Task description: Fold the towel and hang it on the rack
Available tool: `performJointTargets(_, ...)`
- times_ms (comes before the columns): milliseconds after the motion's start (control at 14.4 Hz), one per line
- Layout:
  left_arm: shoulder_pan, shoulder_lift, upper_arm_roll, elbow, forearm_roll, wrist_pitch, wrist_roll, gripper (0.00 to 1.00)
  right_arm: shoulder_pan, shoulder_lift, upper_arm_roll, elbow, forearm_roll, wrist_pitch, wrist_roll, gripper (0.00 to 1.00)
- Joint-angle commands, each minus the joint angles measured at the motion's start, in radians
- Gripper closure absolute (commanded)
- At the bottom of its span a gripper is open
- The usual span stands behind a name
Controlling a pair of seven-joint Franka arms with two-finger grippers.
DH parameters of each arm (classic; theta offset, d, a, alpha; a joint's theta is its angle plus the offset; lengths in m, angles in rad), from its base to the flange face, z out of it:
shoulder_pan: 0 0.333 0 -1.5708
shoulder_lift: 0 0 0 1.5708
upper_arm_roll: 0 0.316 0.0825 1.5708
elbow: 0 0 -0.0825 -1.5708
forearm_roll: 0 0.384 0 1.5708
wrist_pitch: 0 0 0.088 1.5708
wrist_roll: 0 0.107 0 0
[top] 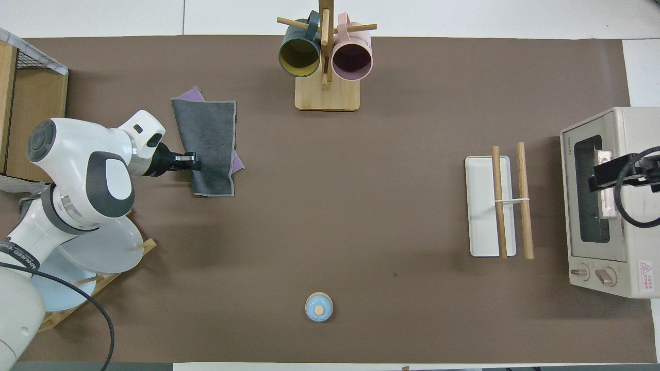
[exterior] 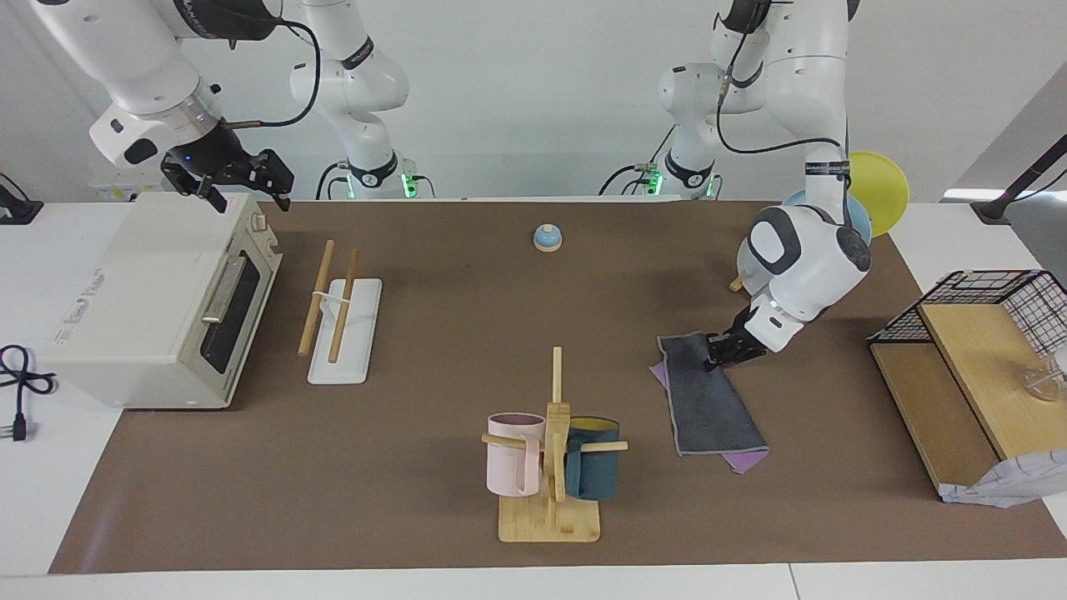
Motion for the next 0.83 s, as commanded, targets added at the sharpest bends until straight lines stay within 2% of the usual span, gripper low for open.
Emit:
performJointTargets(0,0.005,-0.057,0.003,0.059,-0.004,-0.120,-0.119,1.00,-0.006,-0.023,0.002,-0.039,0.105,0.039,0.120,0.00)
performJointTargets(139,-0.004,-0.109,0.000,0.066,-0.001,-0.152,-0.251,1.00,-0.005,-0.029,0.002,-0.066,0.186,0.082,0.249,0.00)
performJointTargets(208,-0.004,-0.136,-0.005,0.071,0.002,-0.178,-0.336,1.00,0.000,-0.053,0.002,-0.118,0.232,0.126,0.316,0.00)
performJointTargets(416,-0.026,-0.189,-0.022,0.175,0.094,-0.327,-0.631,1.00,0.017,-0.125,0.008,-0.284,0.396,0.276,0.537,0.00)
performJointTargets(555,-0.026,-0.231,-0.055,0.215,0.103,-0.388,-0.839,1.00,0.067,-0.154,0.023,-0.353,0.479,0.379,0.715,0.00)
performJointTargets(763,-0.026,-0.319,-0.097,0.218,0.103,-0.428,-1.145,1.00,0.144,-0.159,0.025,-0.414,0.597,0.536,0.945,0.00)
